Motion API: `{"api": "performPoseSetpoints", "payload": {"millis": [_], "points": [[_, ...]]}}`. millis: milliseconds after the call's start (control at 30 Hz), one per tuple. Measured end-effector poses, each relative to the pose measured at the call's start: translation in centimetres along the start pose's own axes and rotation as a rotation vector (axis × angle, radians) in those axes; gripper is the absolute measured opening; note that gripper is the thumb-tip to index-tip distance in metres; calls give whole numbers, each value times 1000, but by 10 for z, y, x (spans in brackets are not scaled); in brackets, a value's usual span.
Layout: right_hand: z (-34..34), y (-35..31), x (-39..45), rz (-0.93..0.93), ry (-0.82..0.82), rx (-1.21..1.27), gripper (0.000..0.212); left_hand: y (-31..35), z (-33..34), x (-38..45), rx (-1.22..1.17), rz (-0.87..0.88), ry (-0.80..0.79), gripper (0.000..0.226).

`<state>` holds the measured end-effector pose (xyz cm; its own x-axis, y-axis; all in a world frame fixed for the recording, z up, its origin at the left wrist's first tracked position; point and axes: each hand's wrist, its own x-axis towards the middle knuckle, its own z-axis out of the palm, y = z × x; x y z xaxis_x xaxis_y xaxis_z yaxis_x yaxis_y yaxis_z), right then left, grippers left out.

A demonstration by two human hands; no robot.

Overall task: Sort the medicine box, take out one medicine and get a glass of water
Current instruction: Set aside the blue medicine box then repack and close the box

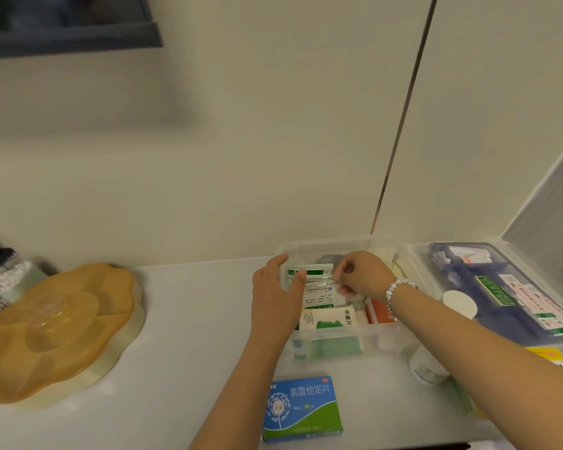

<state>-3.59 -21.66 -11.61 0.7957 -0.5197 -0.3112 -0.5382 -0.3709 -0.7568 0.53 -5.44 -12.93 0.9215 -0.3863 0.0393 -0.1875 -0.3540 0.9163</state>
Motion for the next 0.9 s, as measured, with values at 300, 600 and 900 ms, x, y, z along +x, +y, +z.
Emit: {"api": "performPoseSetpoints", "payload": {"millis": [300, 600, 900], "points": [[-1, 2, 4, -50, 68, -16, 20, 1, 2, 0, 7, -5, 9, 40], [-1, 4, 0, -78, 22, 46, 7, 2, 2, 1, 24, -13, 14, 38], [-30, 15, -52, -265, 213, 15, 13, 20, -1, -22, 187, 3, 27, 46]]}}
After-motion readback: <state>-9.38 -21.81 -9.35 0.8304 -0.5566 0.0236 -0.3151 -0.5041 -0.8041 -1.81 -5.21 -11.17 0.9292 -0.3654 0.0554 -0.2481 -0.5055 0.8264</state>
